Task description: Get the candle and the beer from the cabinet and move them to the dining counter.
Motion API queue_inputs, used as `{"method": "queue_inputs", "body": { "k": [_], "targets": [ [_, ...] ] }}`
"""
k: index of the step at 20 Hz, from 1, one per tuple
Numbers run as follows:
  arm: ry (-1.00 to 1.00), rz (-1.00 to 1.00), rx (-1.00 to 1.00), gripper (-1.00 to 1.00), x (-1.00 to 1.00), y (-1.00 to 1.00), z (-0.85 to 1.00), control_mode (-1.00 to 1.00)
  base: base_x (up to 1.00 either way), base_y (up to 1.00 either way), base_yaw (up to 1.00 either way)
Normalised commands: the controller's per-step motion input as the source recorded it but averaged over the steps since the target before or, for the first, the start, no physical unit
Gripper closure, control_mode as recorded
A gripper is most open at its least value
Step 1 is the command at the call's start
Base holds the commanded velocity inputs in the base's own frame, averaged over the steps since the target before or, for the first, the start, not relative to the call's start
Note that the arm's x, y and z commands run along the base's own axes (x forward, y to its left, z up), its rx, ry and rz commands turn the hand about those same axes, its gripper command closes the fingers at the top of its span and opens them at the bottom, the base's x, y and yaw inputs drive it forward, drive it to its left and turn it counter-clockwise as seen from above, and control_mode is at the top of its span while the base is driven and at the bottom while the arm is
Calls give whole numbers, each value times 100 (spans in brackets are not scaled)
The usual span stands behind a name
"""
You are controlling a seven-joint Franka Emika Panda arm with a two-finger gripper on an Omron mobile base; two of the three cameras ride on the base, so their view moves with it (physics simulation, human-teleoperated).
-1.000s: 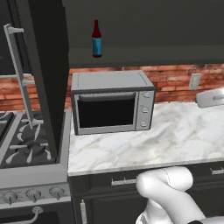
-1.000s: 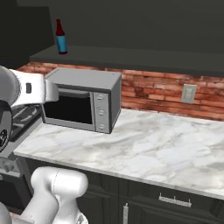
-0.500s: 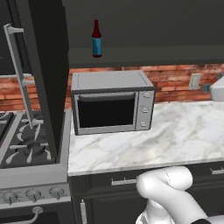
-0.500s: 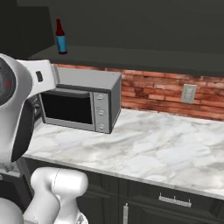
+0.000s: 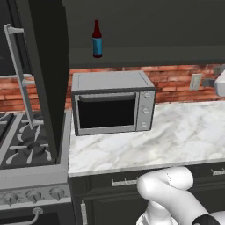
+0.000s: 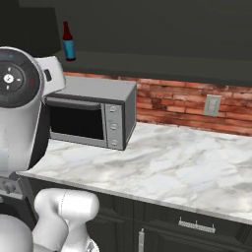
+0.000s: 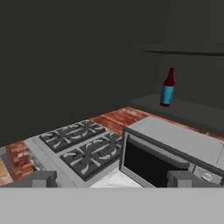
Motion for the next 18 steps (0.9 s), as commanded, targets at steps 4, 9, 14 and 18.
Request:
{"method": "queue_inputs", "body": {
  "k": [4, 9, 14, 18],
  "targets": [
    [0, 6, 0, -100, 22, 1, 2, -100, 0, 0, 0],
    [-6, 8, 0, -100, 16, 0, 0, -100, 0, 0, 0],
    [-8, 6, 0, -100, 16, 3, 0, -100, 0, 0, 0],
    [-7, 4, 0, -100, 16, 4, 0, -100, 0, 0, 0]
  ]
}}
